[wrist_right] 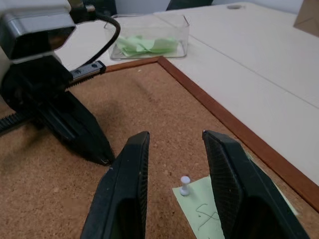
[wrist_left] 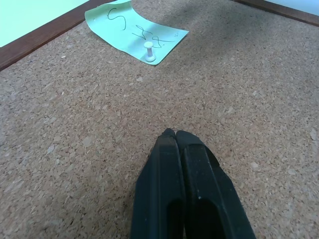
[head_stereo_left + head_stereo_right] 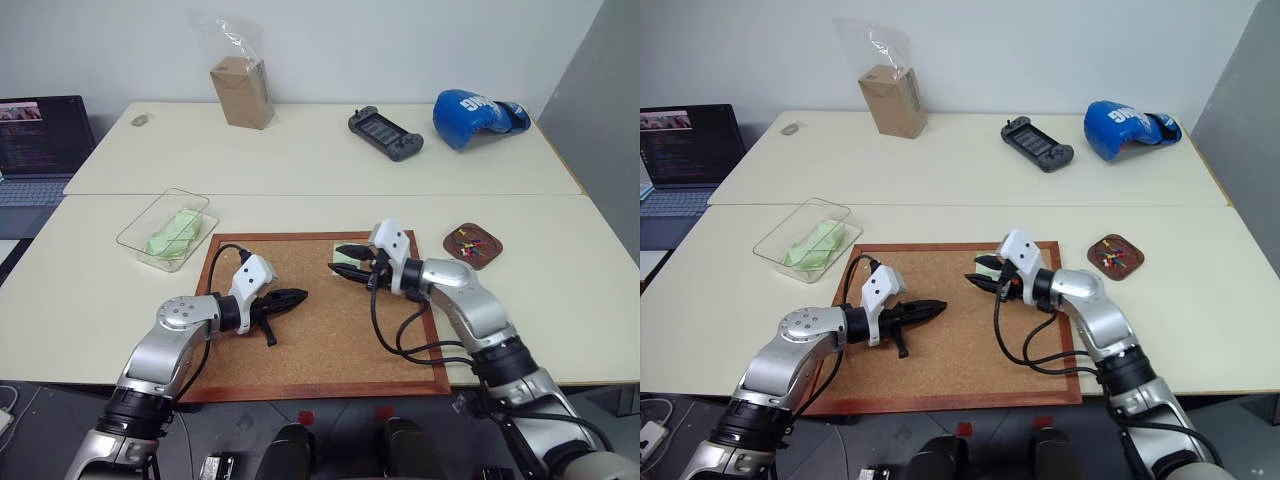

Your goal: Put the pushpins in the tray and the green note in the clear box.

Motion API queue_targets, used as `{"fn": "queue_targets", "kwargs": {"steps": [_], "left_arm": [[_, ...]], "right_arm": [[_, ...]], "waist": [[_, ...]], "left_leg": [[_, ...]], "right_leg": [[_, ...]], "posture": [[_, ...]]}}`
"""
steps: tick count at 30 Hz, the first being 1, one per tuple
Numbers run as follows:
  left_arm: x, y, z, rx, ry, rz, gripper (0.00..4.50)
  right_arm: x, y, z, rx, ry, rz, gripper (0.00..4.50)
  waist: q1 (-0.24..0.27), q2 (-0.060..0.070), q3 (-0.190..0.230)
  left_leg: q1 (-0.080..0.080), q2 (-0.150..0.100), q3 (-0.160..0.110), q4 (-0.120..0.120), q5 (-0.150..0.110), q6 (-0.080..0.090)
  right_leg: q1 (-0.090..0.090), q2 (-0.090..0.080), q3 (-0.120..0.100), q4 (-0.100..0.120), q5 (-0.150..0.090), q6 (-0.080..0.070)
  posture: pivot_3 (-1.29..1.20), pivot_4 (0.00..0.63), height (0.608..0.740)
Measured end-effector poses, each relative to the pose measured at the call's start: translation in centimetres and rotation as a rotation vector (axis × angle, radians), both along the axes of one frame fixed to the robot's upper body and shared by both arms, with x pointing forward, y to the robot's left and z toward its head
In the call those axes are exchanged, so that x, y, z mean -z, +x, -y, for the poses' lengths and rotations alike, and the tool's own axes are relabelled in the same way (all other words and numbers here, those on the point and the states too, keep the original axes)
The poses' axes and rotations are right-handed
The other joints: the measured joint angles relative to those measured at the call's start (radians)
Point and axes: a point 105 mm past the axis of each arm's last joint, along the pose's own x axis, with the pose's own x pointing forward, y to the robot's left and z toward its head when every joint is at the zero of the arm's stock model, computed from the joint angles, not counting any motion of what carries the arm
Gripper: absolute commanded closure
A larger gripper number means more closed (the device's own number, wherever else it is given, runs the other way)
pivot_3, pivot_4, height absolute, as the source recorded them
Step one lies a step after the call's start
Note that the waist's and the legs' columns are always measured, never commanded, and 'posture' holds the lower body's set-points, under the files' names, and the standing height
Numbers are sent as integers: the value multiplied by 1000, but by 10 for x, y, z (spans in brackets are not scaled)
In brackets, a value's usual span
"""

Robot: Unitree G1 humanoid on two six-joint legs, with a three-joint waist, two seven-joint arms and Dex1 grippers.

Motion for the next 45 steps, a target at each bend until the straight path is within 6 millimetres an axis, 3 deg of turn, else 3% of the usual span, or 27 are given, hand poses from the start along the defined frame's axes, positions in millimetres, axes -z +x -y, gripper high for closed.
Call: {"fn": "queue_targets", "kwargs": {"steps": [6,11,15,16,17,23,32,36,40,45], "left_arm": [[0,-4,-3,-19,2,7,4500],[0,-6,-5,-31,3,2,4500],[0,-7,-7,-42,9,2,4500],[0,-7,-7,-43,9,1,4500],[0,-7,-7,-43,9,1,4500],[0,-7,-7,-44,9,2,4500],[-1,-4,-7,-39,10,1,4500],[-1,-4,-5,-30,8,2,4500],[-1,-4,-5,-29,8,-2,4500],[-1,-4,-5,-29,5,-3,4500]], "right_arm": [[15,13,-15,-8,-32,-11,2718],[32,19,-14,4,-77,-41,2718],[34,18,-16,-19,-90,-36,2718],[34,18,-16,-22,-93,-33,3078],[34,18,-16,-24,-92,-34,3140],[34,17,-17,-33,-87,-34,4471],[33,18,-14,-26,-78,-44,4471],[21,16,-9,-23,-79,-17,4471],[-25,15,0,-19,-29,117,4471],[-36,10,0,-26,-32,133,4471]], "waist": [[-7,0,0],[-14,0,0],[-21,0,0],[-22,0,0],[-22,0,0],[-22,0,0],[-21,0,0],[-20,0,0],[-16,0,0],[-16,0,0]], "left_leg": [[0,0,0,-1,0,0],[0,0,1,-1,0,0],[0,0,1,-1,0,0],[0,0,1,-1,0,0],[0,0,1,-1,0,0],[0,0,1,-1,0,0],[0,0,1,0,0,0],[-2,0,0,0,0,0],[-1,0,0,0,0,0],[-1,0,0,0,0,0]], "right_leg": [[-1,0,0,0,0,0],[-1,0,1,0,0,0],[-2,1,1,1,0,0],[-1,1,1,1,0,0],[-1,1,1,1,0,0],[-1,1,1,1,0,0],[-1,0,1,1,0,0],[-3,0,1,1,0,0],[-2,0,0,1,0,0],[-2,0,0,1,0,0]], "posture": [[0,150,740],[0,150,740],[0,150,740],[0,150,740],[0,150,740],[0,150,740],[0,150,740],[0,150,740],[0,150,740],[0,150,740]]}}
